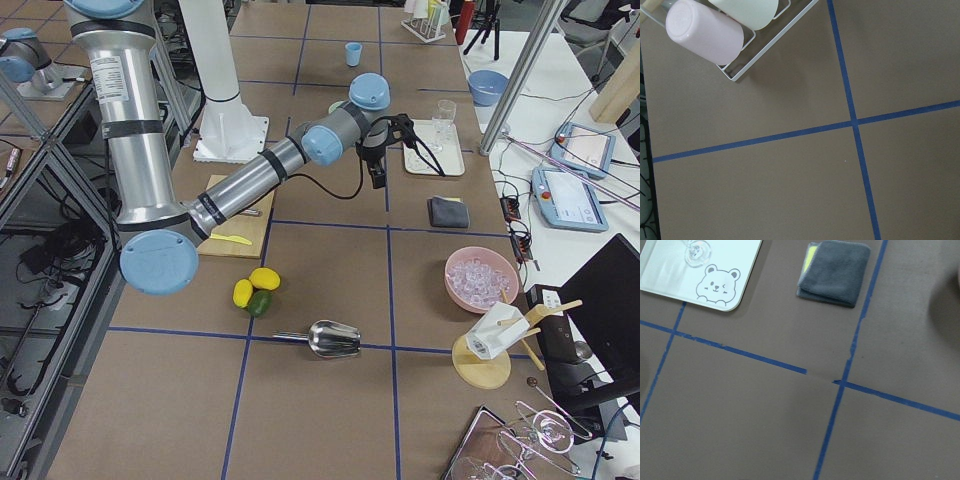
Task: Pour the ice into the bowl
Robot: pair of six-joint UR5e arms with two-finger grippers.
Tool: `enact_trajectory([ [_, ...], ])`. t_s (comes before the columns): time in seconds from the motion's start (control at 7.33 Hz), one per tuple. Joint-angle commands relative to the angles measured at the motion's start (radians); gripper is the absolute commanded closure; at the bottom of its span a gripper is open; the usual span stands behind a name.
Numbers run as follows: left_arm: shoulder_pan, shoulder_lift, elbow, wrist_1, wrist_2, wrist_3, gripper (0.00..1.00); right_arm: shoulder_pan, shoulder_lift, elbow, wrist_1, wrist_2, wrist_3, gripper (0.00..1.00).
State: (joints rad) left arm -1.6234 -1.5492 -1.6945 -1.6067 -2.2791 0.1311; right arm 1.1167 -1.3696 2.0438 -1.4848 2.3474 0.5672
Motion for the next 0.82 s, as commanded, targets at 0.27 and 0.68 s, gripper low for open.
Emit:
enact_trajectory([
  [0.27,0.000,0.000,-0.005,-0.002,-0.100,-0.001,0.00,-0.407,0.342,-0.004,-0.215,-0.332,0.421,0.00],
  [0.68,0.002,-0.005,-0.007,-0.004,-0.100,0.001,0.00,-0.598,0.625,-0.258,-0.244,-0.554,0.629,0.00],
])
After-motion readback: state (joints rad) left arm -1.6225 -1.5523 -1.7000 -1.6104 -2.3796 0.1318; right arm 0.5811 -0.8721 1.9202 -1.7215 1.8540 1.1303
